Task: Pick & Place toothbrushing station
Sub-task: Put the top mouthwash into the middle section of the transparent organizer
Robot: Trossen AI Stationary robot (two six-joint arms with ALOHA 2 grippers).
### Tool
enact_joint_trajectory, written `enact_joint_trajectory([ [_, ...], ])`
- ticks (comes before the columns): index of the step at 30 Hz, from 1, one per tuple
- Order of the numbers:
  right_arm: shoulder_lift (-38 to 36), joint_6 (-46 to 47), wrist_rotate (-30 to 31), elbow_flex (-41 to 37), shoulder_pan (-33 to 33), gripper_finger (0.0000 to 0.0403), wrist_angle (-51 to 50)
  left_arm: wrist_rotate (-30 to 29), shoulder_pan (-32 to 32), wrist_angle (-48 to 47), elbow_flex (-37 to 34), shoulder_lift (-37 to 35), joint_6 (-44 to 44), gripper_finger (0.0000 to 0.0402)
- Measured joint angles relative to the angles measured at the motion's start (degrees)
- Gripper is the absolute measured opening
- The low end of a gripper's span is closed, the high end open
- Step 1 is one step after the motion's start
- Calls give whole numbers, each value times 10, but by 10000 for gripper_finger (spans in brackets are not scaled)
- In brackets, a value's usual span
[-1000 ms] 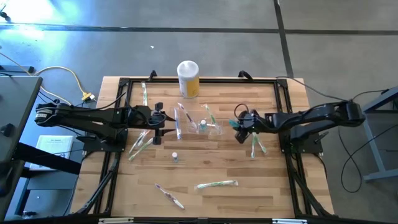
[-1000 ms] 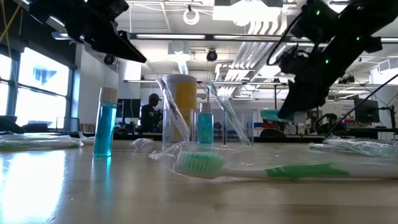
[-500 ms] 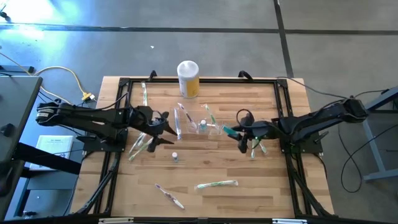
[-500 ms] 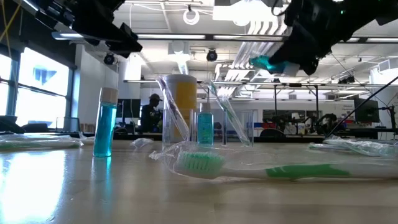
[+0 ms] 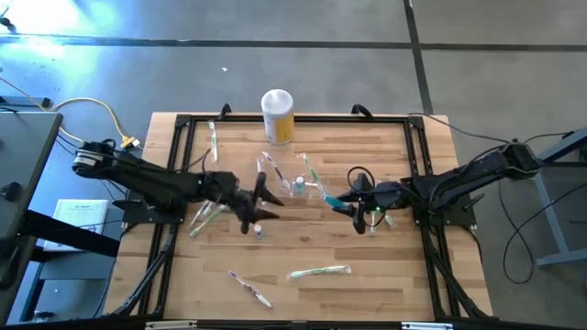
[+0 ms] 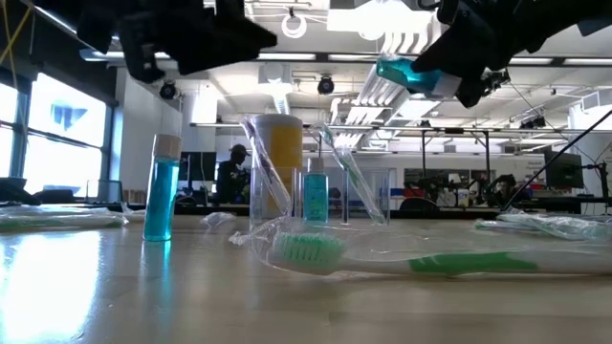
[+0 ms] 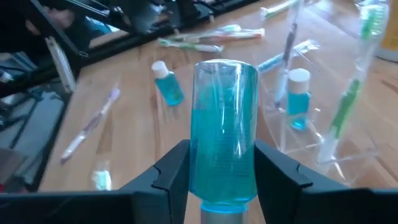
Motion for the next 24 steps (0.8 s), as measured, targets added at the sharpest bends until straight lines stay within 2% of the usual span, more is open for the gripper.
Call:
enact_joint_trajectory([
  [6, 31, -1, -48, -1, 0, 138, 54, -95, -49, 108, 0, 52, 161, 187],
  [11, 73, -3, -99, 0, 0, 136, 129, -109, -65, 154, 3, 81, 227, 187],
  [17, 127, -3, -156, 0, -11, 135, 196, -110, -64, 145, 41, 101, 225, 187],
  [24, 159, 0, -202, 0, -28, 139, 236, -110, -64, 31, 116, 134, 223, 187],
])
